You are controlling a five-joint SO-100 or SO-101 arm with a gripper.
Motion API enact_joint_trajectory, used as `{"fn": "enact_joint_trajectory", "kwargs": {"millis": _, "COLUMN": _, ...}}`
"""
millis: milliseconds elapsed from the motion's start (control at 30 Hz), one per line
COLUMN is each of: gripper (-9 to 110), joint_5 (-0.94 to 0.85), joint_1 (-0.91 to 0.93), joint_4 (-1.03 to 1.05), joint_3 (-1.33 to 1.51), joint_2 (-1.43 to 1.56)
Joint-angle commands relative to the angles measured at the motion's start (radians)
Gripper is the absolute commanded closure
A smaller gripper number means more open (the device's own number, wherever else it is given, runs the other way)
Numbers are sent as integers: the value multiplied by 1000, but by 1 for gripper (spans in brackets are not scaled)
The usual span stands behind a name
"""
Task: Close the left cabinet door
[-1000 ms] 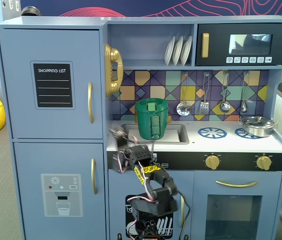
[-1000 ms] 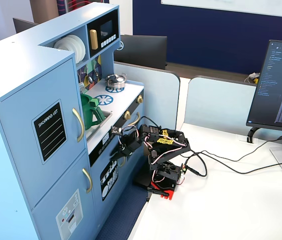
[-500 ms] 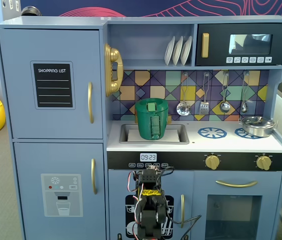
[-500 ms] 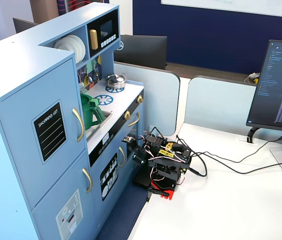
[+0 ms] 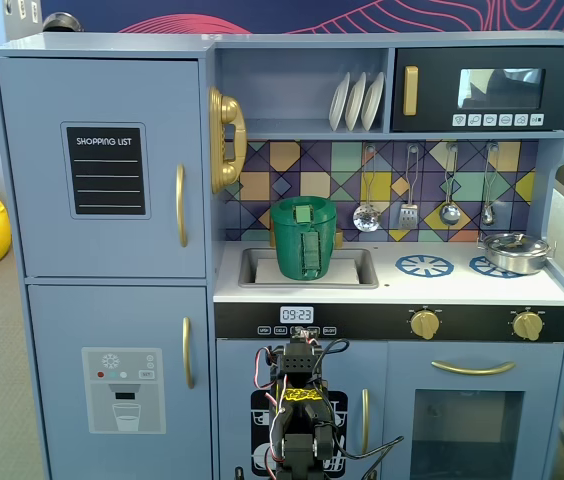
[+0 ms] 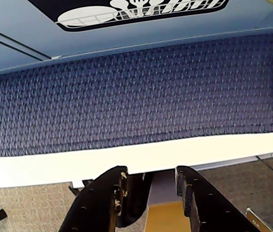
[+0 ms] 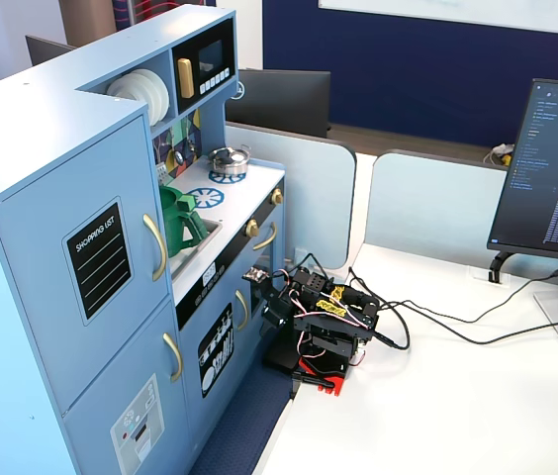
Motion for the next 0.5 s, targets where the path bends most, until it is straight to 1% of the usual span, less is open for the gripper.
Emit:
{"fn": "enact_joint_trajectory", "kwargs": {"millis": 0, "gripper": 98, "joint_5": 0, "joint_1": 20, "joint_4": 181, "joint_3": -2, "joint_2": -6}}
{"fn": "enact_joint_trajectory", "kwargs": {"millis": 467, "gripper": 96, "joint_5": 0, "joint_1": 29, "joint_4": 181, "joint_3": -2, "joint_2": -6}}
